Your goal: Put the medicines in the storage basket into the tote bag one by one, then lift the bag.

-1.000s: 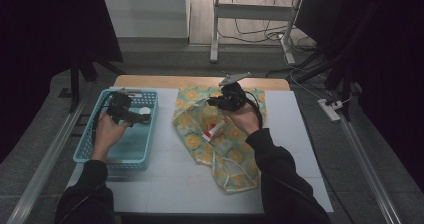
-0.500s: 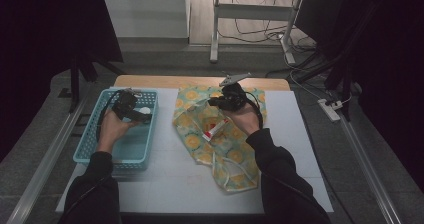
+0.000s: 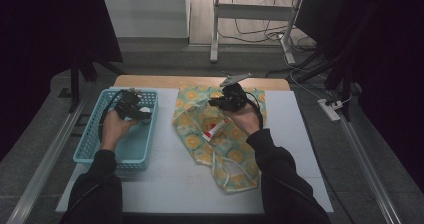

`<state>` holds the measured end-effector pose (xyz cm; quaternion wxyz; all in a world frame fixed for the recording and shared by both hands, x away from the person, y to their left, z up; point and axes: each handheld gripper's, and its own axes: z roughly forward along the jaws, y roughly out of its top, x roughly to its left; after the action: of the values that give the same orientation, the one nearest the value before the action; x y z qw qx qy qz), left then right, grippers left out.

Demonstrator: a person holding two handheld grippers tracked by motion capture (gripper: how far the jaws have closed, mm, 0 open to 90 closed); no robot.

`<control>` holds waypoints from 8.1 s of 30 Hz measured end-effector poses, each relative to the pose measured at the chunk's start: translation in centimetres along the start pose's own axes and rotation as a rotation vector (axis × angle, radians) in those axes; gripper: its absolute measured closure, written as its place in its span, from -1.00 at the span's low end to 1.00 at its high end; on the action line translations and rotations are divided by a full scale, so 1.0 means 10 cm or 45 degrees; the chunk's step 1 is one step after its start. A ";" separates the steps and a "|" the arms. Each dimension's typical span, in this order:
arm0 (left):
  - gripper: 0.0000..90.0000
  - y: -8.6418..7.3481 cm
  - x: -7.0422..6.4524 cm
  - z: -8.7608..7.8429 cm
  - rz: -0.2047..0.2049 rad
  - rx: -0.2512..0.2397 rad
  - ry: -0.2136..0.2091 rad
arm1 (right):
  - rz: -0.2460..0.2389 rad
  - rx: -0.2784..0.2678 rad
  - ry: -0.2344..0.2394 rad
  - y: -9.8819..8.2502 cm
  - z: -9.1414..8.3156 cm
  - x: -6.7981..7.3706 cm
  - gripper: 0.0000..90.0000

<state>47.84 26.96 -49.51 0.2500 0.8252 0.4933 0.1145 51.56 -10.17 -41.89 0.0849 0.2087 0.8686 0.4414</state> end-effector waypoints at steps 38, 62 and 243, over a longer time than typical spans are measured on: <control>0.12 0.31 -0.79 -0.79 0.220 -0.235 -0.185 | 0.005 -0.003 -0.005 0.00 0.00 -0.02 1.00; 0.12 0.86 -1.72 -0.26 0.437 -0.201 -0.336 | 0.021 -0.001 -0.024 0.00 0.00 -0.08 1.00; 0.99 -0.11 -1.97 0.16 0.281 -0.096 -0.327 | 0.017 0.010 0.000 -0.17 -0.03 -0.02 0.99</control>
<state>38.16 9.74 -50.29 0.3275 0.8724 0.3589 0.0532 51.13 -11.32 -43.11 0.0811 0.2148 0.8689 0.4385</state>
